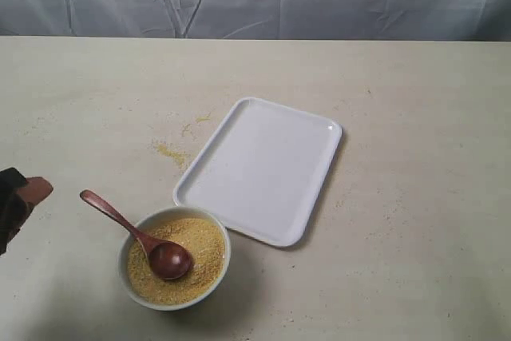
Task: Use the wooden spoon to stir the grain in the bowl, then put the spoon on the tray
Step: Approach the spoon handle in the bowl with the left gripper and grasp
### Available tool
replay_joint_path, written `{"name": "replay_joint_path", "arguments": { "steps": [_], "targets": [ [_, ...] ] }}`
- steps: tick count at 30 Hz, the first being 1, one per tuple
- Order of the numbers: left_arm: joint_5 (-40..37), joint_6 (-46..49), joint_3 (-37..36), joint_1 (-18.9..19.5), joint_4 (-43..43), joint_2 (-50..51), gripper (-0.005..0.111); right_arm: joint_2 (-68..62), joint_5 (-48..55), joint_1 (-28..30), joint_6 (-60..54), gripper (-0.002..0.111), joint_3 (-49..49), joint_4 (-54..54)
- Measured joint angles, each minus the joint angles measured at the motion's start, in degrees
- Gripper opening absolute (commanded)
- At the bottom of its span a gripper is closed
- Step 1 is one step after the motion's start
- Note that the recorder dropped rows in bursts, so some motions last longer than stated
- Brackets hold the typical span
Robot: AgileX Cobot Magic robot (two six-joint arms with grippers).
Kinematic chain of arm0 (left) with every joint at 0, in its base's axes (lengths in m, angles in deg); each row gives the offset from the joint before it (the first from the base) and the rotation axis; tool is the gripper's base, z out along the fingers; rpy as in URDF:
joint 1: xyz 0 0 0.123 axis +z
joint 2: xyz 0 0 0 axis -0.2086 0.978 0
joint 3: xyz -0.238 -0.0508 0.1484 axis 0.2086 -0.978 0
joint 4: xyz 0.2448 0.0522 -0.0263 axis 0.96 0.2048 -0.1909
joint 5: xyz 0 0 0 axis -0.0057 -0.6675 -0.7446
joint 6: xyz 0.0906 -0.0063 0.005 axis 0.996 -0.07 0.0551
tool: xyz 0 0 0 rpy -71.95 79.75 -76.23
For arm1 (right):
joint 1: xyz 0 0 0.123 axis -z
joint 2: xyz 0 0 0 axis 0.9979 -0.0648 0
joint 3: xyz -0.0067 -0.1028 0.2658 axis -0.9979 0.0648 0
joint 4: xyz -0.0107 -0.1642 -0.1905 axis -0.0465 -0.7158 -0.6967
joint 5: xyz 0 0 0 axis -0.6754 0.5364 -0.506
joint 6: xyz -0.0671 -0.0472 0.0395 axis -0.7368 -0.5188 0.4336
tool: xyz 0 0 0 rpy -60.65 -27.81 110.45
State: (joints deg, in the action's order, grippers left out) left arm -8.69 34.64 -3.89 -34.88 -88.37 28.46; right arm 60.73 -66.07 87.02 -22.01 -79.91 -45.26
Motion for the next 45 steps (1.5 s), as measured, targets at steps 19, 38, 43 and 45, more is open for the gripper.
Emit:
{"name": "replay_joint_path", "arguments": {
  "steps": [19,38,43,45],
  "targets": [
    [16.60,-35.05,0.30,0.00,31.94,21.92,0.073,0.00,0.00,0.00,0.00,0.000,0.00,0.00],
    [31.41,-43.46,6.07,0.00,44.00,39.25,0.043,0.00,0.00,0.00,0.00,0.000,0.00,0.00],
    [31.63,-43.55,6.07,0.00,44.37,39.25,0.020,0.00,0.00,0.00,0.00,0.000,0.00,0.00],
    [31.63,-43.58,6.07,0.00,44.51,39.25,0.013,0.00,0.00,0.00,0.00,0.000,0.00,0.00]
  ]
}}
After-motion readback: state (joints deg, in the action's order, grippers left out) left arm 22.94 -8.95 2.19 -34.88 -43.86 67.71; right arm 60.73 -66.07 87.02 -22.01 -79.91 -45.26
